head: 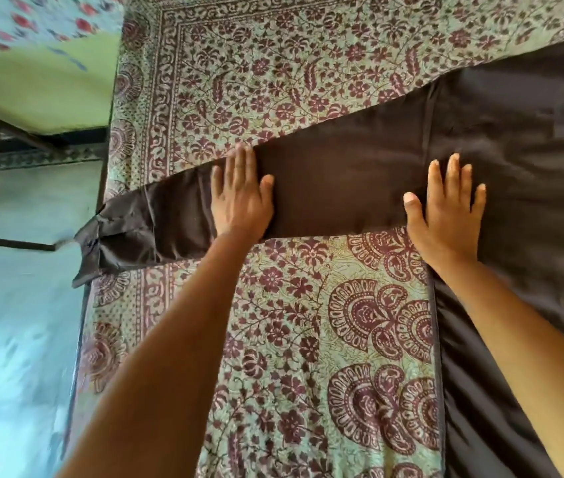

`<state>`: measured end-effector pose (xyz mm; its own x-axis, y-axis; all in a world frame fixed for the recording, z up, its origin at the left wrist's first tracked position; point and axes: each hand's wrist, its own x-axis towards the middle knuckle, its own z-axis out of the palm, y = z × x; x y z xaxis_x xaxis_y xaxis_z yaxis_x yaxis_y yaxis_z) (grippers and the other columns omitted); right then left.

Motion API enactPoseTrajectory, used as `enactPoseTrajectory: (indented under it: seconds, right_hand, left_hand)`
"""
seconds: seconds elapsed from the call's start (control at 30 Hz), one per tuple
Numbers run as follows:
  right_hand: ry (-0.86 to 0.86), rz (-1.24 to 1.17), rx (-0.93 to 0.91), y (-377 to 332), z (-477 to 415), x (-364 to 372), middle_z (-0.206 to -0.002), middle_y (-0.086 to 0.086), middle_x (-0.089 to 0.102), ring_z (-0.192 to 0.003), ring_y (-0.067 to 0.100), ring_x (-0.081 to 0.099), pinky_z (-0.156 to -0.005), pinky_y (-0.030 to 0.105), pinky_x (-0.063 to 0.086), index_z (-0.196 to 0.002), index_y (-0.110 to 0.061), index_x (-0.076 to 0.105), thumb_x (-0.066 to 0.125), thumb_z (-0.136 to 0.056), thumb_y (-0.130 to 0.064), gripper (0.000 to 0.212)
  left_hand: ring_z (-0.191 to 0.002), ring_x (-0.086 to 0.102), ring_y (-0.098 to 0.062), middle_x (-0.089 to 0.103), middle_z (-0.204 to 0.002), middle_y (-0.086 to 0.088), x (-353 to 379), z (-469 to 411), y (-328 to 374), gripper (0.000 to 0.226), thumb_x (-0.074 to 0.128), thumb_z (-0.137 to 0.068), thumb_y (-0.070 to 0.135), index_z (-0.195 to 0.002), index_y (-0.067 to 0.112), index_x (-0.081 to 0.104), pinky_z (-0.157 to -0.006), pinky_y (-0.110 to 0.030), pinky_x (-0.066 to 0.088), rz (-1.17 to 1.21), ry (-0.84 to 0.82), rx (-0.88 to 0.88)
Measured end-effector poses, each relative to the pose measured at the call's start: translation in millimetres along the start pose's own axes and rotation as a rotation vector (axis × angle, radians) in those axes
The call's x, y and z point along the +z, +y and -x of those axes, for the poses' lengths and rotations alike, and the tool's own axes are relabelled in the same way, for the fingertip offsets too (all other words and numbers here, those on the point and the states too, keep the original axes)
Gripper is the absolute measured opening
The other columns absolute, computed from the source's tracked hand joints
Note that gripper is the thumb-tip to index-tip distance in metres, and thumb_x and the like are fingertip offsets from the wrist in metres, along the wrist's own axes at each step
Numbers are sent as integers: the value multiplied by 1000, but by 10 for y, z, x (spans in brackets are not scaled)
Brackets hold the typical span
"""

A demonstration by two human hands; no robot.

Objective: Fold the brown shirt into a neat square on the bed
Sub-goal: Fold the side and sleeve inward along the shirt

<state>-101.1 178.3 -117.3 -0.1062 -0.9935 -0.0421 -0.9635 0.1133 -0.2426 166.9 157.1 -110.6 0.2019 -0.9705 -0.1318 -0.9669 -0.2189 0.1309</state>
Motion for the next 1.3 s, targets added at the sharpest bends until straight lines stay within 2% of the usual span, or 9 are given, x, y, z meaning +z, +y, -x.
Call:
enactPoseTrajectory:
  seconds: [0.1, 0.23, 0.43, 0.6, 0.77, 0.9, 1.07, 1.17, 1.3]
  right_hand:
    - [10, -56, -174, -579, 68, 67, -156, 14, 10, -144, 27, 8, -115, 43, 3, -147, -6, 16, 14, -89, -43, 69]
    - [-109, -9, -372, -1091, 202, 328, -155, 14, 14, -143, 27, 16, -115, 45, 9, -146, -5, 20, 12, -90, -43, 68]
    - [-86, 114, -358, -1122, 223, 406, -155, 13, 16, -143, 26, 18, -114, 45, 9, -146, -6, 20, 13, -92, -43, 66]
    - [-90, 88, -333, -1357, 262, 369, -154, 17, 15, -143, 30, 16, -115, 46, 8, -146, -1, 18, 10, -89, -45, 72]
    - [-120, 30, -519, -1894, 438, 552, -153, 17, 17, -143, 27, 16, -115, 40, 11, -145, 0, 20, 13, -94, -42, 67]
    - [-96, 77, -511, -1891, 445, 621, -153, 17, 19, -142, 28, 19, -115, 43, 13, -146, -1, 20, 16, -94, -40, 65]
    - [-99, 88, -504, -1913, 454, 631, -154, 16, 17, -142, 27, 18, -115, 42, 12, -146, -2, 18, 15, -93, -40, 65]
    - [-85, 88, -499, -1918, 448, 631, -153, 17, 19, -142, 28, 20, -115, 43, 14, -146, -1, 21, 17, -94, -39, 64]
    - [-93, 100, -499, -1924, 450, 620, -153, 16, 19, -142, 26, 19, -116, 42, 12, -145, -2, 21, 16, -93, -38, 64]
  left_hand:
    - [-146, -1, -14, 2, -159, -1, 105, 168, 348, 57, 18, -100, 40, -150, 16, 4, -118, -36, -4, 49, -25, 129]
    - [-146, 2, -13, 5, -158, 2, 80, 184, -281, 56, 18, -100, 41, -150, 18, 6, -118, -37, -3, 32, -20, 100]
    - [-145, 8, -13, 13, -158, 1, -89, 274, -1605, 57, 20, -98, 42, -150, 19, 10, -119, -39, 1, -13, 51, -169]
    - [-146, -2, -14, 2, -159, -1, -143, 249, -1635, 58, 18, -99, 41, -150, 16, 4, -118, -40, -8, 15, 54, -362]
    - [-145, -8, -12, -4, -158, 0, -72, 325, -913, 58, 17, -100, 40, -149, 16, -1, -116, -38, -12, 75, -1, -83]
    - [-145, -3, -12, 0, -158, 3, -61, 388, -1354, 58, 18, -99, 41, -150, 18, 3, -118, -39, -8, 76, 26, -117]
    - [-146, 3, -14, 8, -158, 1, -106, 482, -2360, 55, 14, -99, 43, -150, 22, 8, -117, -45, -7, 162, 4, -479]
    - [-146, -2, -14, 2, -159, 0, -214, 465, -2539, 56, 14, -100, 42, -150, 18, 6, -116, -48, -8, 181, -16, -666]
    - [-145, -4, -13, -1, -158, 0, -414, 188, -1815, 57, 14, -100, 42, -150, 16, 3, -115, -42, -11, 168, 159, -447]
